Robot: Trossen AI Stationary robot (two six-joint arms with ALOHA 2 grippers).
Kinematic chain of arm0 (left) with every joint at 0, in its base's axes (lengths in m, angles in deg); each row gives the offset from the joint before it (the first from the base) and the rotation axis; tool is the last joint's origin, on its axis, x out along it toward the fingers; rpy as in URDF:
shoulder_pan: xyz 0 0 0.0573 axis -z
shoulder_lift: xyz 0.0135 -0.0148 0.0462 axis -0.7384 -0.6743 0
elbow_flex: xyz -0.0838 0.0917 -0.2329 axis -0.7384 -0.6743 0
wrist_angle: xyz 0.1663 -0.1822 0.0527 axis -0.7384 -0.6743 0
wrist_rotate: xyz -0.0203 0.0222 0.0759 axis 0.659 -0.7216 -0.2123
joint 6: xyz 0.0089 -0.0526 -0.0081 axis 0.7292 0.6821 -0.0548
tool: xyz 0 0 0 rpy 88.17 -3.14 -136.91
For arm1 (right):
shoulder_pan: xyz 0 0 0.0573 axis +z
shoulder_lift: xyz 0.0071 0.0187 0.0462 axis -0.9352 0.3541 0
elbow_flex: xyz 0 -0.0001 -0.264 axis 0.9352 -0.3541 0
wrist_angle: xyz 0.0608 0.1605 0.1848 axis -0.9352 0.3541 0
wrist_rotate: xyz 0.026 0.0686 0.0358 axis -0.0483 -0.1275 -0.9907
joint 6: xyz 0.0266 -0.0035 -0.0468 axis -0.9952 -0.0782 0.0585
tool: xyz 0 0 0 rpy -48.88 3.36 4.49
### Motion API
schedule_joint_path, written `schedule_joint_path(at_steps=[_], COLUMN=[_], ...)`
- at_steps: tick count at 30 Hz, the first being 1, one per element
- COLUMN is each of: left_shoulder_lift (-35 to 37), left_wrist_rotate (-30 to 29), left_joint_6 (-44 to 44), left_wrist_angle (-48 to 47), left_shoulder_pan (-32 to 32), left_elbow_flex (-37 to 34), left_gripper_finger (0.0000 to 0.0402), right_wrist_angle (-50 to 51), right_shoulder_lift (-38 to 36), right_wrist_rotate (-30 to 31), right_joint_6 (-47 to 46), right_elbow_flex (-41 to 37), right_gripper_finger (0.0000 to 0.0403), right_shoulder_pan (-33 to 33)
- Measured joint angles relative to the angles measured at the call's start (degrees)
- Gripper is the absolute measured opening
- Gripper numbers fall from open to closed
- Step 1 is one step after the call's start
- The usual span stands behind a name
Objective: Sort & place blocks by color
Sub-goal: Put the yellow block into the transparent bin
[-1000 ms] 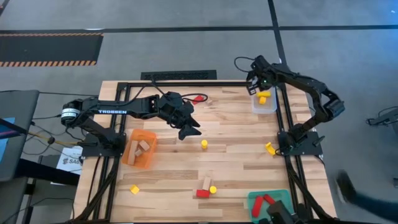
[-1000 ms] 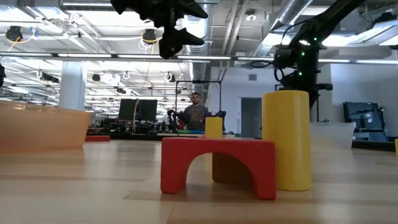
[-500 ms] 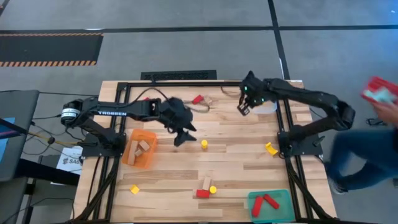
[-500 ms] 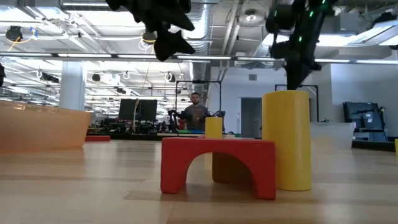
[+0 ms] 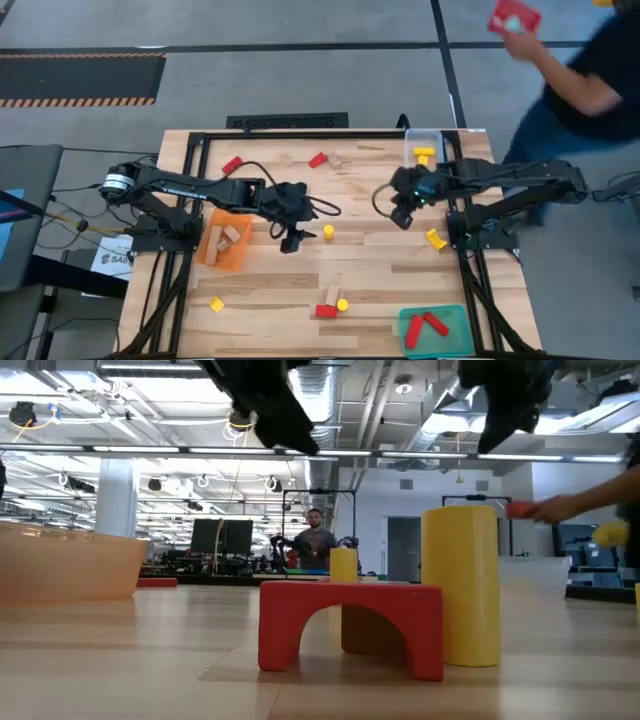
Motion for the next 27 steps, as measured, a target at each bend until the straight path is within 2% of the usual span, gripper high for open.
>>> schedule_joint_path(at_steps=[5, 11, 19, 27], left_shoulder_lift=[-5.47, -9.26, -15.72, -19.71], left_wrist_rotate=[-2.53, -7.43, -6.81, -5.78], left_joint_6=[4.27, 1.64, -1.97, -6.50], left_wrist_angle=[4.76, 8.36, 13.10, 15.54], left_shoulder_pan=[-0.01, 0.00, 0.08, 0.06], left_elbow_flex=[0.00, 0.02, -0.02, 0.16], left_gripper_finger=[0.0240, 0.0240, 0.0240, 0.0242], right_wrist_angle=[0.26, 1.96, 2.44, 2.17], right_shoulder_lift=[-2.79, -5.57, -6.39, -5.14], right_wrist_rotate=[1.52, 4.70, 4.80, 4.78], right_joint_6=[-3.67, -8.40, -11.66, -11.57], right_elbow_flex=[0.02, 0.02, 0.02, 0.00], right_gripper_finger=[0.0021, 0.0015, 0.0015, 0.0014], right_shoulder_pan=[5.86, 10.35, 13.05, 13.01])
